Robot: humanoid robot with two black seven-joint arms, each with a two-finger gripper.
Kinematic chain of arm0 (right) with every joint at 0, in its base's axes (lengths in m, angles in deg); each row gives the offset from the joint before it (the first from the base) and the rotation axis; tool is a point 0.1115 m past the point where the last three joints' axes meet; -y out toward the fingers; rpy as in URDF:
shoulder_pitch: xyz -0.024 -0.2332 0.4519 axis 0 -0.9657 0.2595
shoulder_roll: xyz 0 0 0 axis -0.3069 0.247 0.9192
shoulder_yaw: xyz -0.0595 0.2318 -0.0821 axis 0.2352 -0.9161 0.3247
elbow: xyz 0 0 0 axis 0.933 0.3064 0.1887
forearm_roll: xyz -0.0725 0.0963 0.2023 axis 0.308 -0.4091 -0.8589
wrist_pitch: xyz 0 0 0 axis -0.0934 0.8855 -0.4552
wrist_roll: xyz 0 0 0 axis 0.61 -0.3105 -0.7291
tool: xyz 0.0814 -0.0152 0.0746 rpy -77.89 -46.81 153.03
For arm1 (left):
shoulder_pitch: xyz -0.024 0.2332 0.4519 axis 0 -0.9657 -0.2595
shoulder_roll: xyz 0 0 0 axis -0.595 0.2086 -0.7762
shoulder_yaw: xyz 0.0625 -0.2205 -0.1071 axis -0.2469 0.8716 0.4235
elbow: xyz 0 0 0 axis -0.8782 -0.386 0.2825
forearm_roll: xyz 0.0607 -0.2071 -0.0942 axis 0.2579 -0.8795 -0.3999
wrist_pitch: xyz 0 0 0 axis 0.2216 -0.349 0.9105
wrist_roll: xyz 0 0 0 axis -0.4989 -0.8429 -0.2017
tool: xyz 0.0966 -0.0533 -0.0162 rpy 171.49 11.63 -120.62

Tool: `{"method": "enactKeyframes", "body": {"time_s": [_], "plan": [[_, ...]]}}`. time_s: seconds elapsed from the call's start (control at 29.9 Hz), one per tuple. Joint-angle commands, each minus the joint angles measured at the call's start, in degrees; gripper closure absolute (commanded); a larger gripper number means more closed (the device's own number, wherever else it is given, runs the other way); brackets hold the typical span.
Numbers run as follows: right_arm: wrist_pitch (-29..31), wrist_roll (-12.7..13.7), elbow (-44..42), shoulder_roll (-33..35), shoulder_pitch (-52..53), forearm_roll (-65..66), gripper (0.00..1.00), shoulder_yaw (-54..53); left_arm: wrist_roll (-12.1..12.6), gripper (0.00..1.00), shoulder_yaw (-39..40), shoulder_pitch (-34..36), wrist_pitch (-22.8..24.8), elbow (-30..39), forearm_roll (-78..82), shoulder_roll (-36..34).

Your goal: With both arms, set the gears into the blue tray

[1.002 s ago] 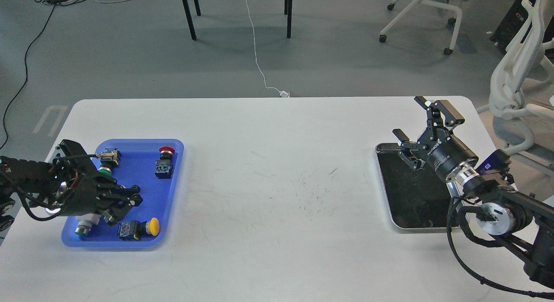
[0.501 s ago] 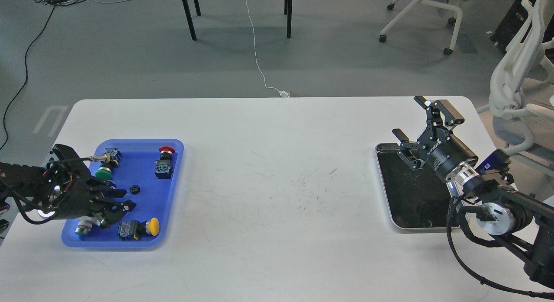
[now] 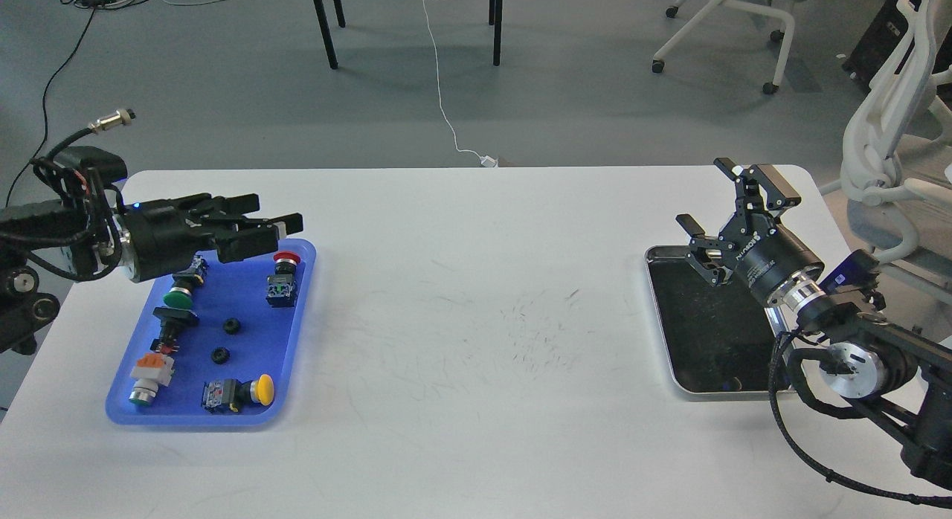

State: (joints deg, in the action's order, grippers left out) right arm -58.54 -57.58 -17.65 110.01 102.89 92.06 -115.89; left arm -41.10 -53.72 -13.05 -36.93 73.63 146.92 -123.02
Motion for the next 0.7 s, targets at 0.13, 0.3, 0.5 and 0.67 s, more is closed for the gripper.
{"method": "enactKeyframes", "body": {"time_s": [0.13,0.3,0.5,0.67], "plan": [[-0.10,0.00,0.35,-0.30,-0.44,-0.23,0.01,-1.33,-0.01,0.02,17.33,-14.48,-2.31,0.39,-23.20,12.57],[-0.10,0.00,0.27,-0.38,-0.79,-0.15,0.01,-1.59,1.86,0.02,33.44,-24.78,2.08,-0.57,-28.04,24.61],[-0.01,0.00,-0.26,-1.35,-0.70,-0.15,0.01,-1.59,5.22,0.02,36.27,-30.41,3.49,-1.98,-28.84,29.37],[0.08,0.00,-0.17,-1.53,-0.88,-0.15,0.01,-1.51,5.31,0.02,38.21,-31.47,3.58,-2.24,-28.84,31.22]]}}
